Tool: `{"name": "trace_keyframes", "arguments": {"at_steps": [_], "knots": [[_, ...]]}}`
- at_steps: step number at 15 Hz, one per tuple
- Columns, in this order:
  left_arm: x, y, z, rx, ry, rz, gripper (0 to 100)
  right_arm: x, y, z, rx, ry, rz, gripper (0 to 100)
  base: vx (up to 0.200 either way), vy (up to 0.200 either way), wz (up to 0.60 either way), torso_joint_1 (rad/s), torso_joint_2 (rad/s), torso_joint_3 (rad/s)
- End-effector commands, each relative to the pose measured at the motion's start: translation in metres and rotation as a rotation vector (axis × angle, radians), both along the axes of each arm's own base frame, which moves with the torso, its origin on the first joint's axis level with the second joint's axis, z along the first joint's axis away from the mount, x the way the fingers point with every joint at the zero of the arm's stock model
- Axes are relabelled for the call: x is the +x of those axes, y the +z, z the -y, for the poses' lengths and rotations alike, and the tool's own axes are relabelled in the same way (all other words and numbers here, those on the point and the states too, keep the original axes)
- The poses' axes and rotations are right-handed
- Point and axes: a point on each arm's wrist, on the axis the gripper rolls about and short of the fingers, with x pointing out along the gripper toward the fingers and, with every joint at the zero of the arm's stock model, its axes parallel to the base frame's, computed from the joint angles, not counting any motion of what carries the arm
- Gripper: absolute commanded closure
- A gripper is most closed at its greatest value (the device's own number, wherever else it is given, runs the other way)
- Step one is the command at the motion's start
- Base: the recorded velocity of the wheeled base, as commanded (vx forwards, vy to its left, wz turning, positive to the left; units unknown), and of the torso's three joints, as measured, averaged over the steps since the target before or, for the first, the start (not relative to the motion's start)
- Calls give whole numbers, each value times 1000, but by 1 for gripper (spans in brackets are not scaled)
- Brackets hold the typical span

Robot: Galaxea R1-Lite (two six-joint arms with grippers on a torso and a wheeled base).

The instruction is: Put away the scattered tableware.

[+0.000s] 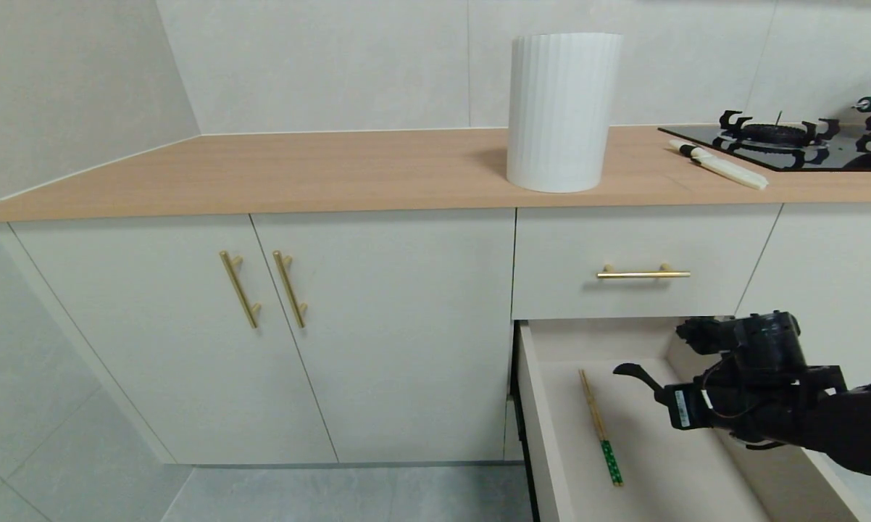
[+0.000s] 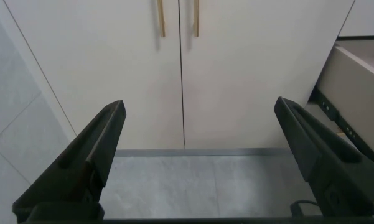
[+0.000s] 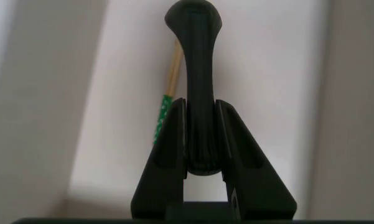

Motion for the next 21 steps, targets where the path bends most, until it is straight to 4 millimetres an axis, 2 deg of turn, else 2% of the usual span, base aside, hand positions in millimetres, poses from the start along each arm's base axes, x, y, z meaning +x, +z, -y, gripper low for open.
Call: {"name": "trace_keyframes", "arguments": {"at_steps": [1, 3, 9, 19, 20, 21], "knots": [[0, 0, 0, 0, 1, 0, 0, 15, -55, -3, -30, -14, -98, 100, 0, 0, 0, 0, 0, 0], [0, 0, 0, 0, 1, 0, 0, 20, -77, -3, -49, -30, -109, 100, 0, 0, 0, 0, 0, 0], [0, 0, 0, 0, 1, 0, 0, 31, -110, -2, -71, -63, -97, 100, 0, 0, 0, 0, 0, 0], [0, 0, 0, 0, -1, 0, 0, 34, -109, 0, -73, -74, -86, 100, 0, 0, 0, 0, 0, 0], [0, 0, 0, 0, -1, 0, 0, 34, -109, 0, -73, -73, -87, 0, 0, 0, 0, 0, 0, 0], [0, 0, 0, 0, 1, 0, 0, 34, -108, 0, -72, -74, -84, 0, 0, 0, 0, 0, 0, 0]]}}
